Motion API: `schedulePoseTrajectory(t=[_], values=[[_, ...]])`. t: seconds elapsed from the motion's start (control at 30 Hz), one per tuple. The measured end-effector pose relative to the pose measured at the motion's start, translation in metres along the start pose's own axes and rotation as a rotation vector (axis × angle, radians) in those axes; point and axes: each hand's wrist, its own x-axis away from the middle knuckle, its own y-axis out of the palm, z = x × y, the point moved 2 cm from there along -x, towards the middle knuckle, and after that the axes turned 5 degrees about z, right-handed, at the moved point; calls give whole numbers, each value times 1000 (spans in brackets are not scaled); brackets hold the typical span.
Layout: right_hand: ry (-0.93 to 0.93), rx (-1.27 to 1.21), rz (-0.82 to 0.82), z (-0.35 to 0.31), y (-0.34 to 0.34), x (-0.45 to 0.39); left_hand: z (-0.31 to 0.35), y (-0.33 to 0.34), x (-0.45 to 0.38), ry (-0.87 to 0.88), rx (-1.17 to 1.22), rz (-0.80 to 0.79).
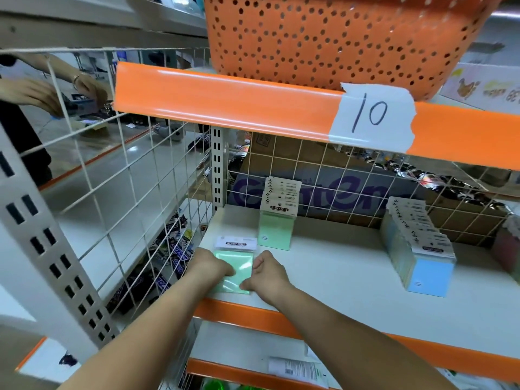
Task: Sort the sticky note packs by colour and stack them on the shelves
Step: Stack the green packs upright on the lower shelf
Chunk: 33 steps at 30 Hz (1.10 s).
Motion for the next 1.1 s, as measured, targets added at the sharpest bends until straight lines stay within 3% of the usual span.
schedulePoseTrajectory(t=[0.13, 0.4, 0.63, 0.87, 1.1], values=[[-15, -33, 53, 2, -6, -4, 11, 6, 5, 135, -97, 12], [-115, 231, 203, 8, -30, -18, 29, 32, 6, 366, -113, 25], [-60, 228, 289, 12, -43, -32, 42, 51, -8, 448, -146, -5], [-54, 226, 401, 16, -43, -35, 33, 70, -9, 534, -277, 118], [-53, 290, 404, 17, -48, -43, 41, 76, -11, 471, -321, 166]])
